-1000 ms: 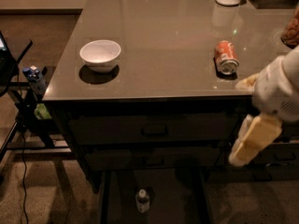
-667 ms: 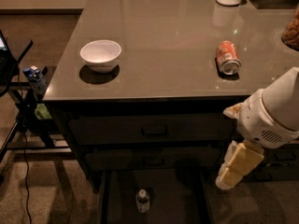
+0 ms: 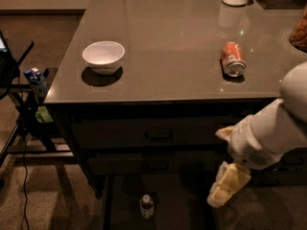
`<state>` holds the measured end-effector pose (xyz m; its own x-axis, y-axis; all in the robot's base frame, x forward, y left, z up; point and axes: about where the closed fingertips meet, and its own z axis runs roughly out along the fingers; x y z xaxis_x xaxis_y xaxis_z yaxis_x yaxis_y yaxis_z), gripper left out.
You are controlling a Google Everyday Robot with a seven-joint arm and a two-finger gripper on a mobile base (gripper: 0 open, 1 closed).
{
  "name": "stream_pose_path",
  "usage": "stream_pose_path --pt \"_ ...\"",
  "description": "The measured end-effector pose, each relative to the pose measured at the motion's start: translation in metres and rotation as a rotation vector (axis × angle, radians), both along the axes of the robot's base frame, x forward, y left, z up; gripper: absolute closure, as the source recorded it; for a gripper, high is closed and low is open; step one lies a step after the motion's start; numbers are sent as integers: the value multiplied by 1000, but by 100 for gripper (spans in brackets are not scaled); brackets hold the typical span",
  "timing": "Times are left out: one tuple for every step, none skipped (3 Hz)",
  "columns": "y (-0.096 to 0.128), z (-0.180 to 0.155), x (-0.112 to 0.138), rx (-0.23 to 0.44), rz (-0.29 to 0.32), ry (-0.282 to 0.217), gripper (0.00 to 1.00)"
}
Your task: Pick blue plastic bottle from bottom drawer and place on counter
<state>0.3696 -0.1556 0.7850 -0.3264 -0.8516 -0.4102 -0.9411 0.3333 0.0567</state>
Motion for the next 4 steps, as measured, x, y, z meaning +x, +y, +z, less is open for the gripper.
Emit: stream_pose_path --pt "16 -48 1 62 11 13 0" --pt "27 -89 4 86 -16 29 0" --pt "27 -89 4 86 -16 29 0" --pt "27 -130 0 131 -33 61 0"
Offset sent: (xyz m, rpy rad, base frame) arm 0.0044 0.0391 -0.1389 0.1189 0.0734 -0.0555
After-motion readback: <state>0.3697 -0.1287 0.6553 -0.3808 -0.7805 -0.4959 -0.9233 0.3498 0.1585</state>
